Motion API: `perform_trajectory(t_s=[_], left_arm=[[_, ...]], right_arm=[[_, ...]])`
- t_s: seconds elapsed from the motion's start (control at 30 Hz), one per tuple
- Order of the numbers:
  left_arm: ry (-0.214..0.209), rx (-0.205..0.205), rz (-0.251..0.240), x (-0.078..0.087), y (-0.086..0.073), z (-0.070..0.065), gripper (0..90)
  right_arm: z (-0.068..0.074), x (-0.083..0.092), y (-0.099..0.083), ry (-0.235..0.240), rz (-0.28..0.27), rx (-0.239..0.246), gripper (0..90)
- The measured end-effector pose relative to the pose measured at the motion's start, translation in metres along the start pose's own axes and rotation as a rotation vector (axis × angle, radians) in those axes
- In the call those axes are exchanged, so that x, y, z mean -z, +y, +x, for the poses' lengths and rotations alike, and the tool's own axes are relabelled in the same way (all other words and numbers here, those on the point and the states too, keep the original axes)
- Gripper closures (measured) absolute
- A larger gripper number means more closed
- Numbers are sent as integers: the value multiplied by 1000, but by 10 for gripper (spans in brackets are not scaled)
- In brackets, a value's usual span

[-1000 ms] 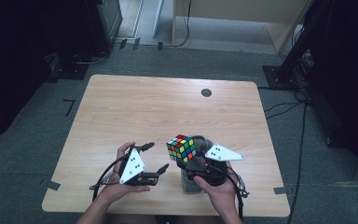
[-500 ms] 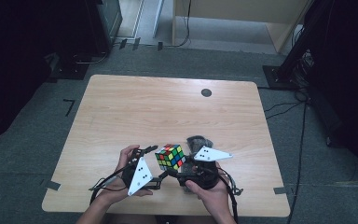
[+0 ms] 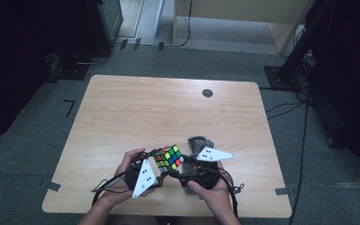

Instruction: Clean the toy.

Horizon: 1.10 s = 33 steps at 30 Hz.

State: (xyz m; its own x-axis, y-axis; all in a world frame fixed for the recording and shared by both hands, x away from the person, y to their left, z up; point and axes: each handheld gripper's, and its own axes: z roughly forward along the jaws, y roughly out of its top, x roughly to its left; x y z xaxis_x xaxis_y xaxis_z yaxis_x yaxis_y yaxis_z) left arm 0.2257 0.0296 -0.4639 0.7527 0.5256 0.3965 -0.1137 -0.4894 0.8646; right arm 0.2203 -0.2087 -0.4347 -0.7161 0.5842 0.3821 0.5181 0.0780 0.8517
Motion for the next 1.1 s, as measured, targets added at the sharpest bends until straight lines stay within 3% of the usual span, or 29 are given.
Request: perform_trajectory(t_s=[0.1, 0.17, 0.27, 0.3, 0.33, 0.43, 0.5, 0.6, 0.7, 0.77, 0.83, 0.93, 1.1], left_arm=[[9, 74, 13, 2, -6, 12, 324], [9, 114, 14, 3, -7, 18, 324], [3, 153, 16, 6, -8, 26, 324], [4, 167, 15, 7, -9, 28, 324], [3, 182, 13, 8, -9, 31, 325], [1, 223, 3, 11, -10, 36, 324], [-6, 241, -7, 12, -10, 39, 325], [-7, 254, -11, 13, -10, 40, 324], [-7, 262, -13, 14, -10, 41, 324], [-11, 269, -18, 14, -9, 42, 324], [-13, 273, -19, 15, -9, 42, 324], [-20, 272, -18, 15, -9, 41, 324], [-41, 265, -15, 13, -9, 38, 324]], right_arm=[[-11, 16, 5, -28, -90, -23, 293], [-21, 22, 4, -113, -108, 2, 297], [-35, 21, -6, -305, -18, 104, 481], [-40, 18, -13, -367, 28, 137, 497], [-45, 16, -17, -386, 58, 132, 513], [-57, 10, -24, -380, 115, 99, 543], [-63, 5, -29, -403, 179, 114, 628], [-66, 8, -32, -470, 193, 134, 761], [-69, 18, -29, -537, 164, 143, 791], [-72, 26, -27, -558, 132, 125, 778], [-74, 33, -25, -563, 88, 116, 688], [-76, 39, -23, -511, 26, 115, 520], [-83, 23, -31, -497, 112, 191, 319]])
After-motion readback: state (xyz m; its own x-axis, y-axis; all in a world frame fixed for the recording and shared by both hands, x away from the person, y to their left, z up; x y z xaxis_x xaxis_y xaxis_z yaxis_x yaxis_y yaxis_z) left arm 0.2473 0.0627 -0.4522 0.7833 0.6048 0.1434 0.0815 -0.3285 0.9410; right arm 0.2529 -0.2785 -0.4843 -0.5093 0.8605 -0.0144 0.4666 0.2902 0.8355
